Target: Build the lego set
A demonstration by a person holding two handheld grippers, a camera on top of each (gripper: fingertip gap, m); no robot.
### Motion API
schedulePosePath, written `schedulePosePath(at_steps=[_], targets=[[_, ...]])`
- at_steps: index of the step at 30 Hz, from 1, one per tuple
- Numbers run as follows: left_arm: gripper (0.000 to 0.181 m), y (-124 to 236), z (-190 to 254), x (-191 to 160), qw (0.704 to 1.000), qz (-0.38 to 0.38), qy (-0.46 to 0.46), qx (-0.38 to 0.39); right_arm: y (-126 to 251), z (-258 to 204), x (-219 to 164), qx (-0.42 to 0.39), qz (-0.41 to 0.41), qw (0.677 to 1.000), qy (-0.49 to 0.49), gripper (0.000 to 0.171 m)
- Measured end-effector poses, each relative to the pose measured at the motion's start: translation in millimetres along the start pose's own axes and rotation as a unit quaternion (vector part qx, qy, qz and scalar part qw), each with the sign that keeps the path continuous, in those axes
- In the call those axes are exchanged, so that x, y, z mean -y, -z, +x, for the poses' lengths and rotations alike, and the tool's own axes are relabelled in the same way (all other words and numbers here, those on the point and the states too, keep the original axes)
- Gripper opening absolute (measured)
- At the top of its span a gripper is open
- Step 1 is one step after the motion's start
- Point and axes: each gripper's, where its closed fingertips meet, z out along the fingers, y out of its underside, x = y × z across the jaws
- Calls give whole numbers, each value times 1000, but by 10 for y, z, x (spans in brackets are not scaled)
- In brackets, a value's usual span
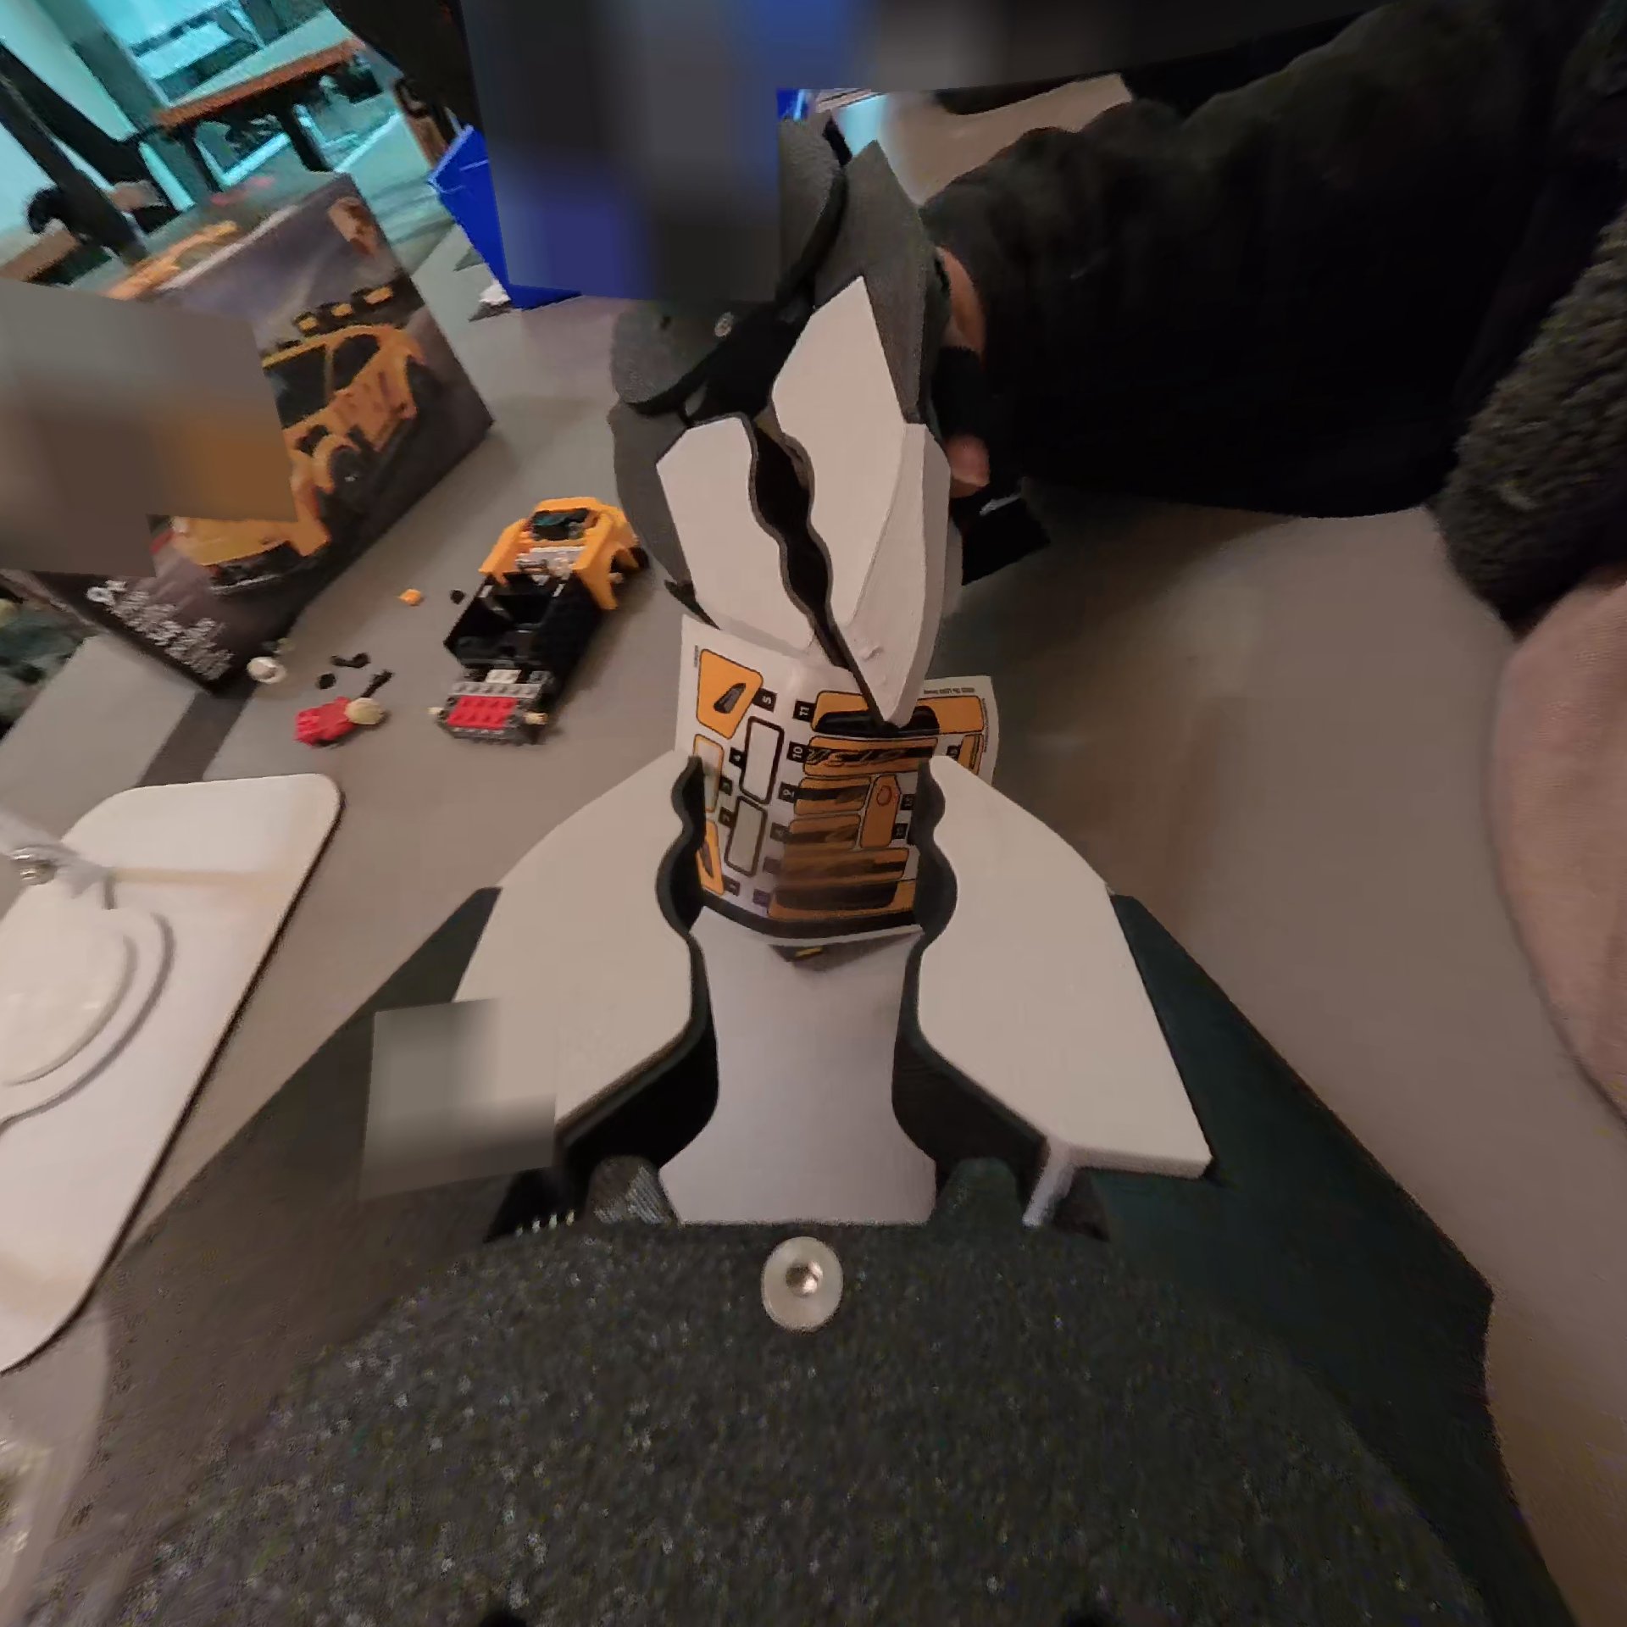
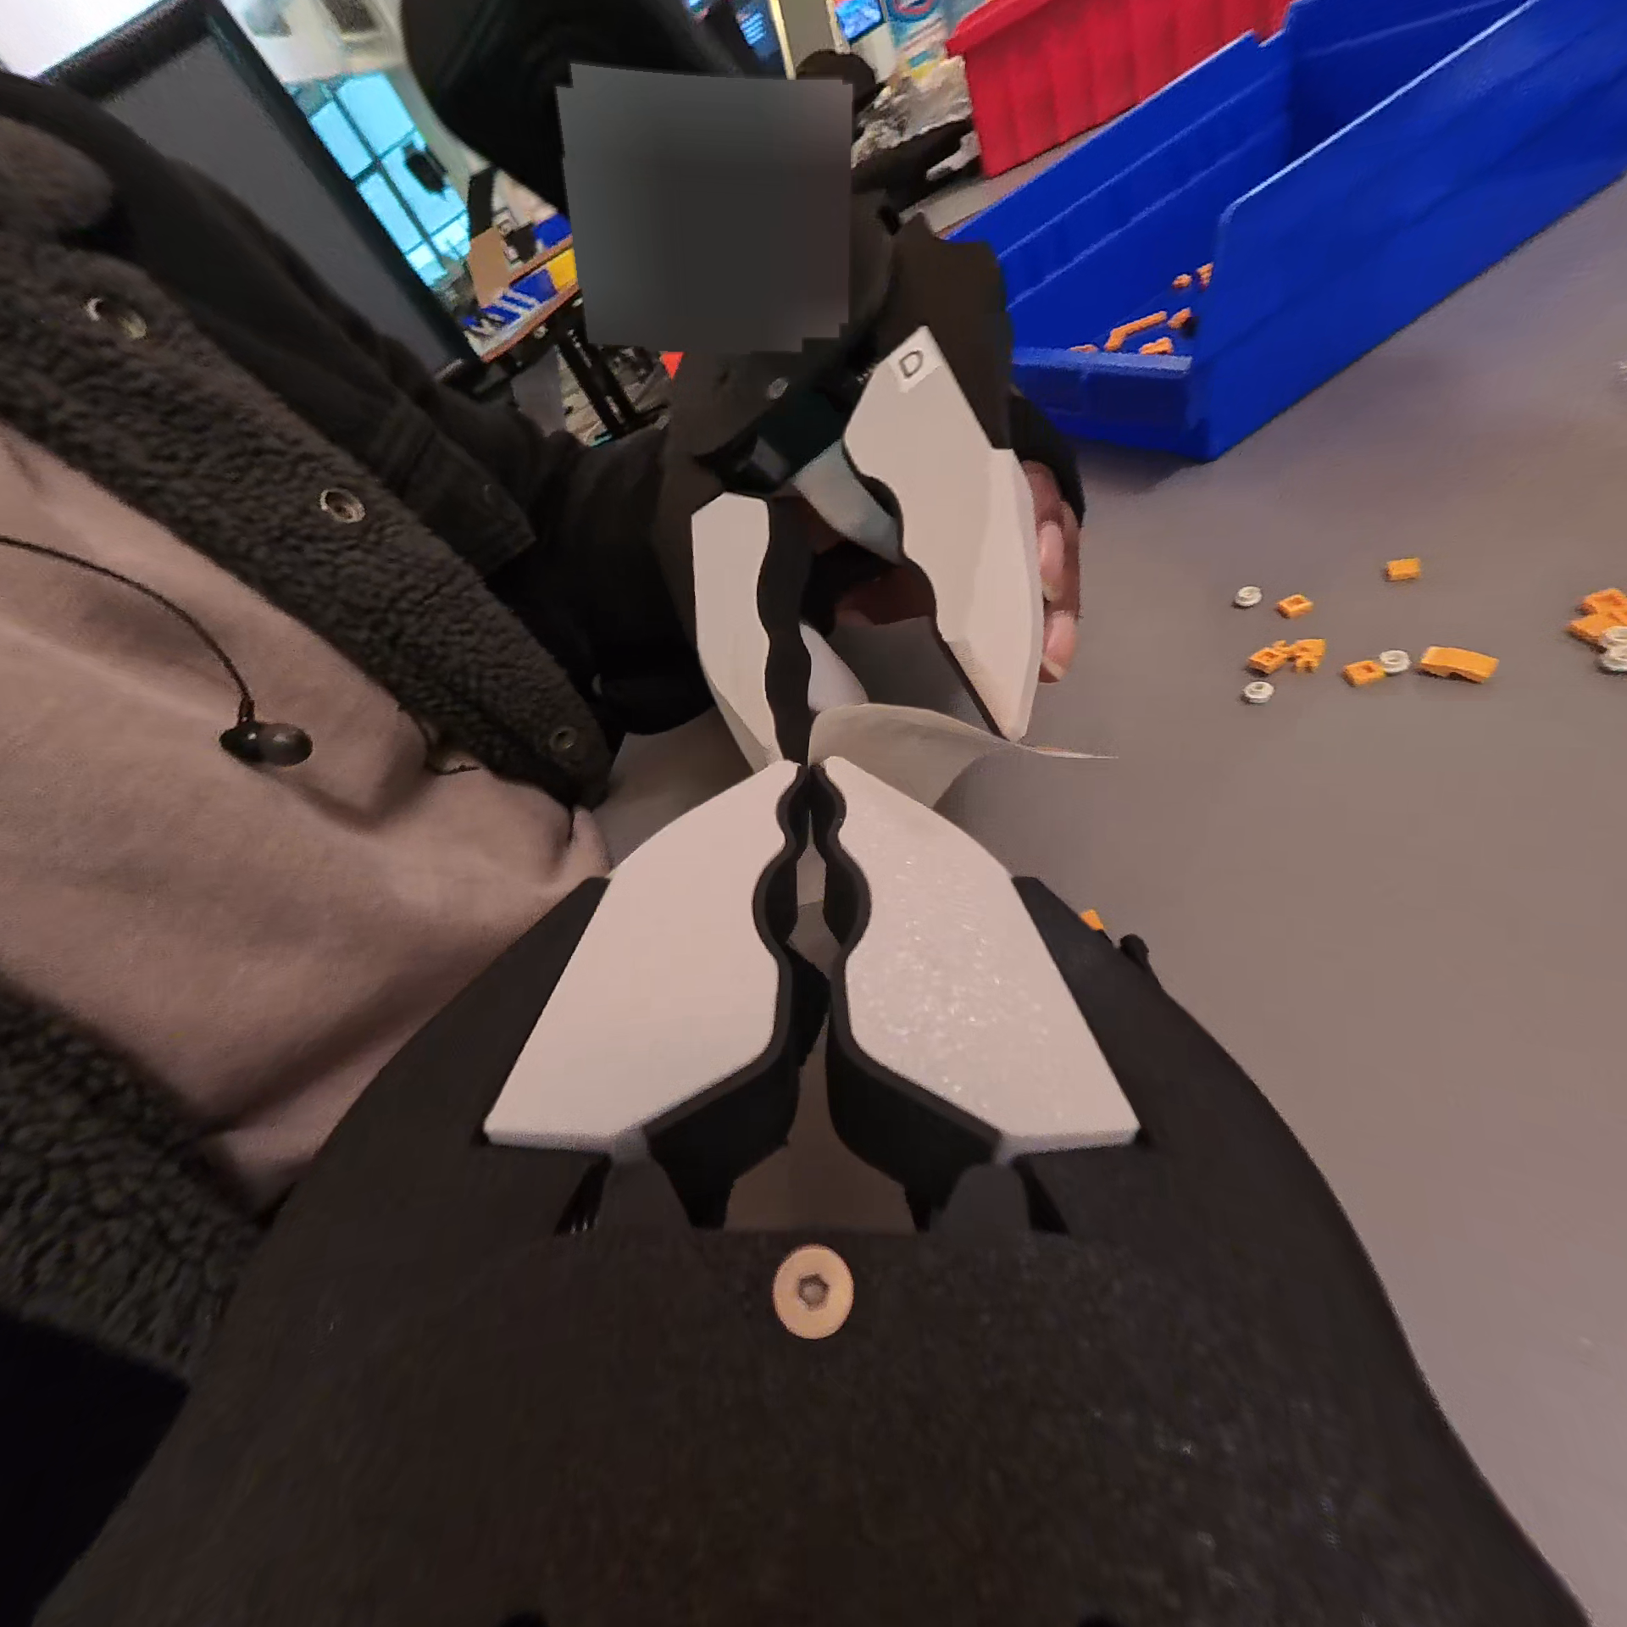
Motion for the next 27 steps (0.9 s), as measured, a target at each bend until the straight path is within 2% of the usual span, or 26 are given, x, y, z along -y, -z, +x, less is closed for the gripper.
schedulePosePath(at_steps=[5,10,17,21,23,27], targets=[[51,-5,116,6,998,8,29,-47,2,-121,-24,36,-6,999,11,0],[50,-4,203,21,994,21,57,-85,-3,-237,-53,71,-11,997,16,0],[17,14,334,76,981,43,115,-148,26,-205,11,77,14,997,-9,0],[12,32,359,114,971,59,150,-175,36,-197,63,76,29,996,-19,0],[1,49,350,150,963,75,179,-189,54,-171,110,70,43,996,-25,0],[0,120,242,256,929,125,272,-219,119,-88,179,46,64,997,-27,7]])
